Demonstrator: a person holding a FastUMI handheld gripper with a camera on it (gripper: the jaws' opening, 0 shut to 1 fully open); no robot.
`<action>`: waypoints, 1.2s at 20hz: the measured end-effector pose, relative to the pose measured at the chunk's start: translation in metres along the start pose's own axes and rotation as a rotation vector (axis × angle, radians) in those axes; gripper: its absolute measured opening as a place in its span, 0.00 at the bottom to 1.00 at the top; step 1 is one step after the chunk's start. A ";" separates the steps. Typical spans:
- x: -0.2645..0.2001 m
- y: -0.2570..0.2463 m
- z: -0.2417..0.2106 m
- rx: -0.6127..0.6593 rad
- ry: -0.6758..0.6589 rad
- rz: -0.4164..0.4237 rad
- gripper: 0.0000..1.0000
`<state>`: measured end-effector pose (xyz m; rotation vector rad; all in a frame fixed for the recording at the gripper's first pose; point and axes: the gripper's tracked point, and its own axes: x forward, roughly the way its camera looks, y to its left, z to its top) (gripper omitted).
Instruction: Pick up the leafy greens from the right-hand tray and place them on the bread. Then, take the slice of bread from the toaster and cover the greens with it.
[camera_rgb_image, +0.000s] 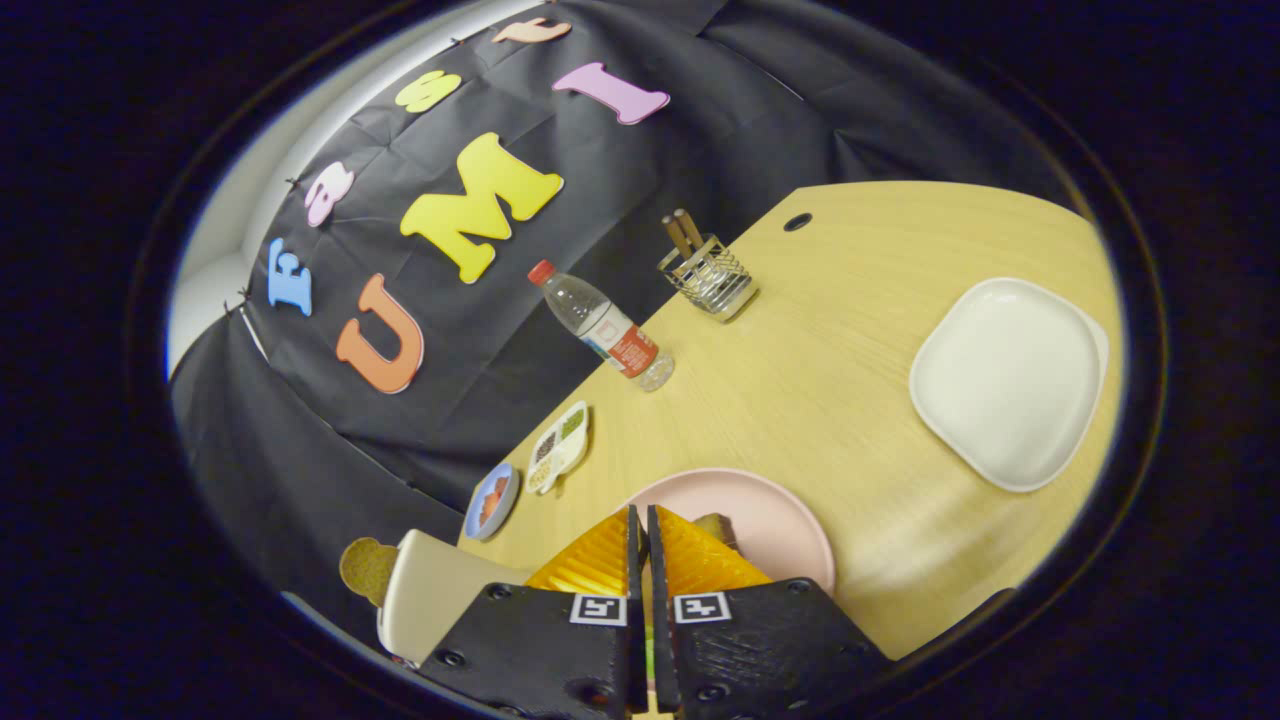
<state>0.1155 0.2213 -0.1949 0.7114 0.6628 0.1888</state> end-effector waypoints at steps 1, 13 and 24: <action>0.001 -0.005 0.001 -0.029 -0.006 -0.016 0.08; -0.048 0.008 0.047 -0.408 -0.274 -0.155 0.95; -0.106 0.167 -0.012 -0.595 -0.353 -0.008 0.96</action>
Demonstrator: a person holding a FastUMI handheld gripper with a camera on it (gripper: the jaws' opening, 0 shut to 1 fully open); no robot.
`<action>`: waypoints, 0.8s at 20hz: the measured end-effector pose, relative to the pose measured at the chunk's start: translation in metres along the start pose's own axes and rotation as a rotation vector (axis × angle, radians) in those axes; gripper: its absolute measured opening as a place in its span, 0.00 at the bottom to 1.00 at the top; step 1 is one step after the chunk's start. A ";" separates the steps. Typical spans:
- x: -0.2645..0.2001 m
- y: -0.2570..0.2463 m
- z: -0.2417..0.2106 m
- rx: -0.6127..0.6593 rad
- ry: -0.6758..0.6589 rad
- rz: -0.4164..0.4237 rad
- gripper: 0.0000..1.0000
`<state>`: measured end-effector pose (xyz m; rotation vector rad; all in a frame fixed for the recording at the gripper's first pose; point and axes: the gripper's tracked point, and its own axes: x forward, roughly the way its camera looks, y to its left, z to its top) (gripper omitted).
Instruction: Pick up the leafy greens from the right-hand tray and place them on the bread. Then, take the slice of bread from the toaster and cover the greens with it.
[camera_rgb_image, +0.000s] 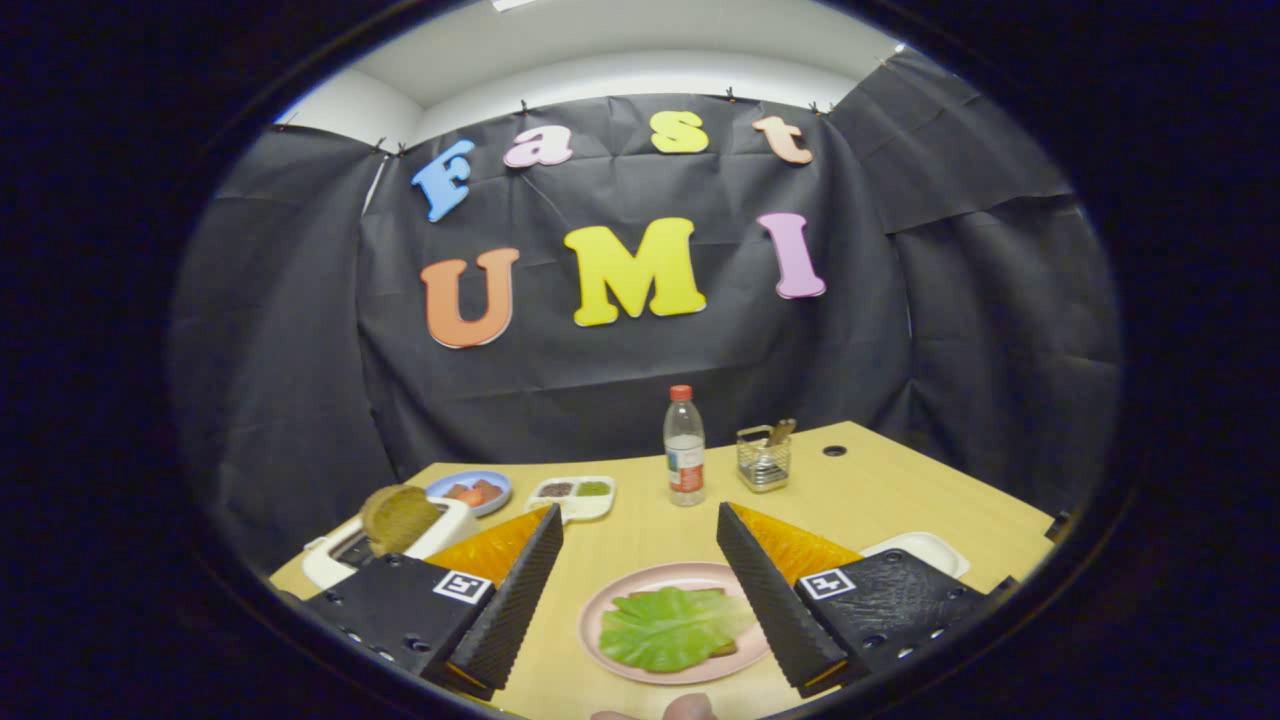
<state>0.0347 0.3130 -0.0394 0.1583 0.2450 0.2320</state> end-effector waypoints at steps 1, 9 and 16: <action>-0.002 0.022 -0.001 0.002 0.001 0.029 0.96; 0.006 0.144 -0.045 -0.082 0.057 0.121 0.96; 0.048 0.160 -0.065 -0.053 0.172 0.057 0.91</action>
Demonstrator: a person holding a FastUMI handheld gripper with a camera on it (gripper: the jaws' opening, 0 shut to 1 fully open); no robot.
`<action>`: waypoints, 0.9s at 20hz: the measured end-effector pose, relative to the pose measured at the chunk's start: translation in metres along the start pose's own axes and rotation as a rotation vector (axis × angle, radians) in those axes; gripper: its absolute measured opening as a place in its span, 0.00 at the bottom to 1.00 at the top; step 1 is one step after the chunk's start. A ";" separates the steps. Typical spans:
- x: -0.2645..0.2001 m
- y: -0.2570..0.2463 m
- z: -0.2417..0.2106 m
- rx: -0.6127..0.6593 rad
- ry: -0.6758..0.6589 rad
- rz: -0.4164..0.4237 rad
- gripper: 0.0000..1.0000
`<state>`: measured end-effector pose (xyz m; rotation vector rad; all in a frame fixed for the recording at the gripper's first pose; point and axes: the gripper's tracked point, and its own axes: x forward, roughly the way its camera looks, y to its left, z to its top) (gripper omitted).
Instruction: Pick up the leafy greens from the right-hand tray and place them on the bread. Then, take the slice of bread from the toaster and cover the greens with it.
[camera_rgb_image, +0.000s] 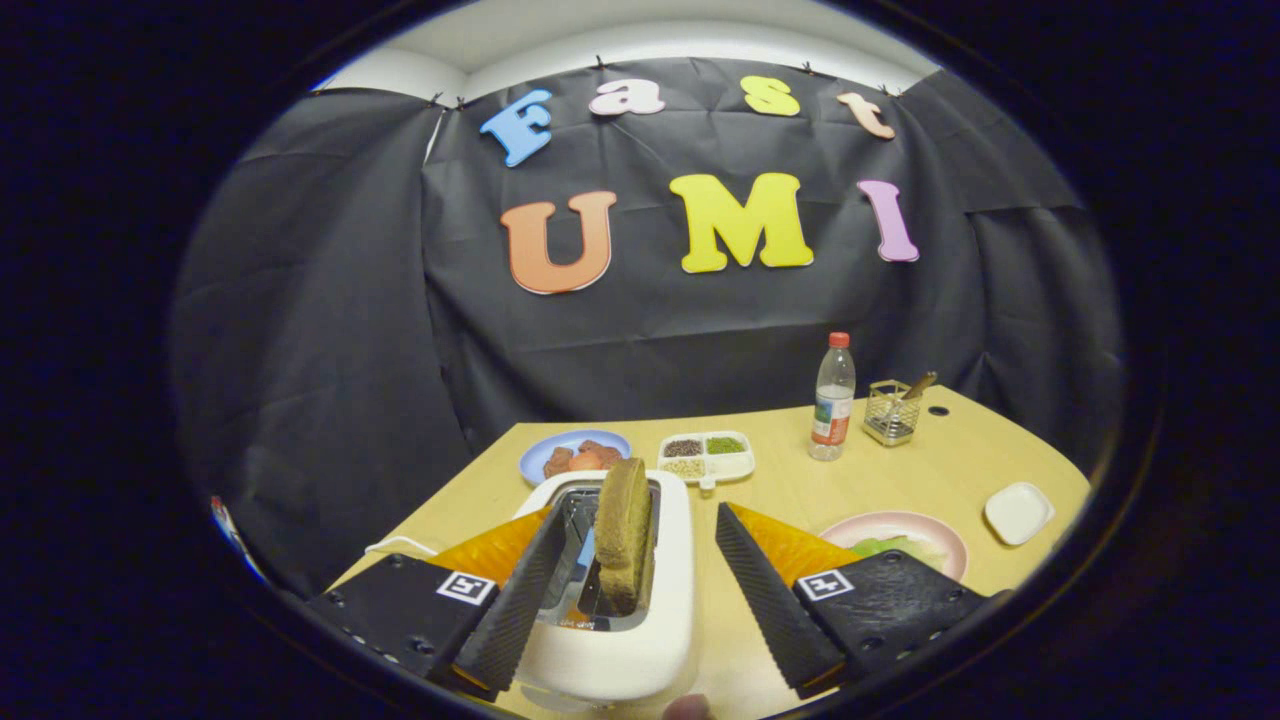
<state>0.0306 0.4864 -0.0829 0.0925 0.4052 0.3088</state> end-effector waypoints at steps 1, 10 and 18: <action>0.004 0.003 -0.001 -0.005 0.014 -0.001 0.87; 0.021 0.003 -0.008 0.049 0.075 -0.010 0.17; -0.005 0.002 0.036 0.105 0.006 0.046 0.08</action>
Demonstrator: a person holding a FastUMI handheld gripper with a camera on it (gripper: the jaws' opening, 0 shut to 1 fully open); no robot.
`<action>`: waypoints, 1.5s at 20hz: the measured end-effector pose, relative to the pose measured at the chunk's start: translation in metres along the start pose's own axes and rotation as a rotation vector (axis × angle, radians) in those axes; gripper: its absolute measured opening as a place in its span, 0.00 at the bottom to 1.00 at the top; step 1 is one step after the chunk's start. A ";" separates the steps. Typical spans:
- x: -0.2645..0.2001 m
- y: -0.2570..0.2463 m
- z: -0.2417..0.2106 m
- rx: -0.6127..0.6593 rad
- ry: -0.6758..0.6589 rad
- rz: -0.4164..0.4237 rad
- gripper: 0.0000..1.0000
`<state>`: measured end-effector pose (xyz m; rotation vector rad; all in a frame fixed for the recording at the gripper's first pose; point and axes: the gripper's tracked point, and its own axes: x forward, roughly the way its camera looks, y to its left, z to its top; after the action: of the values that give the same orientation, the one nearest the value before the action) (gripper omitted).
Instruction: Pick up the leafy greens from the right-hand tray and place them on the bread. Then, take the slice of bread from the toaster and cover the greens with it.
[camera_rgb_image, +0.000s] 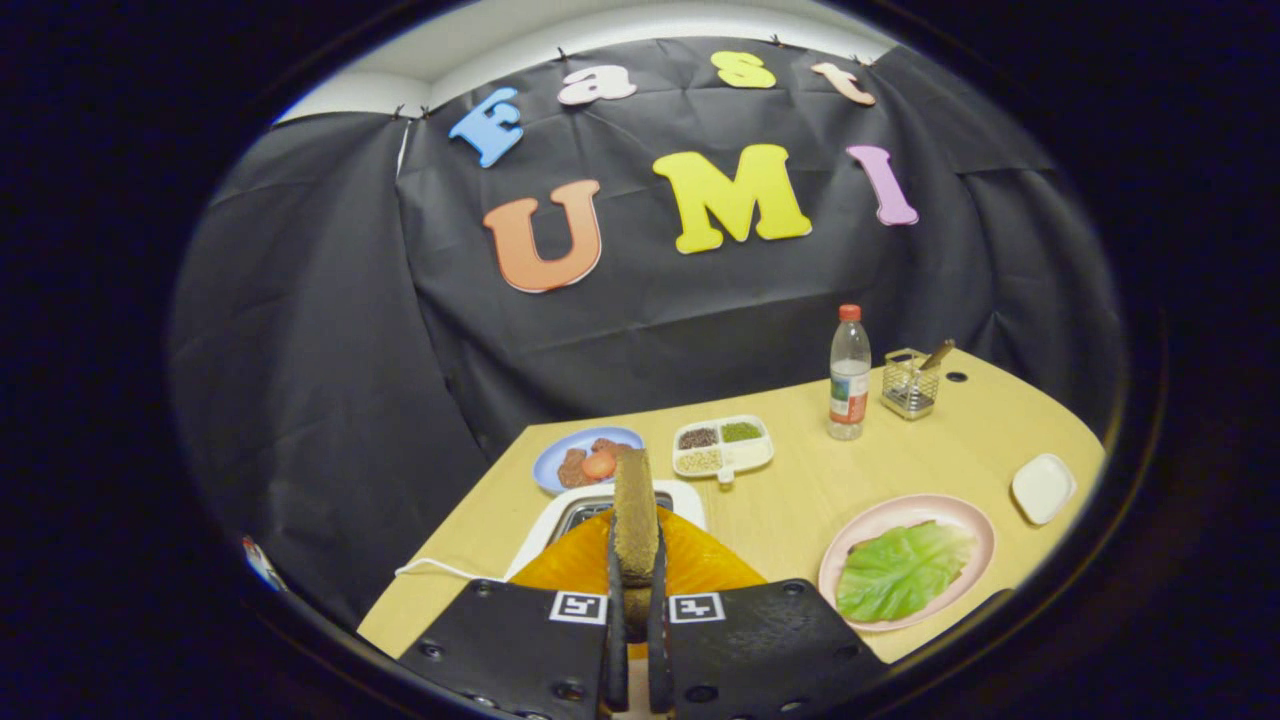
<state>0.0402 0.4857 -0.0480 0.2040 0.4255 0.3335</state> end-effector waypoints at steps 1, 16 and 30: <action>-0.005 -0.001 0.009 0.003 -0.022 0.001 0.08; -0.065 -0.129 0.046 0.023 -0.150 -0.077 0.08; 0.006 -0.209 -0.056 0.288 0.002 -0.098 0.07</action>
<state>0.0783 0.3013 -0.1547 0.4622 0.4827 0.1754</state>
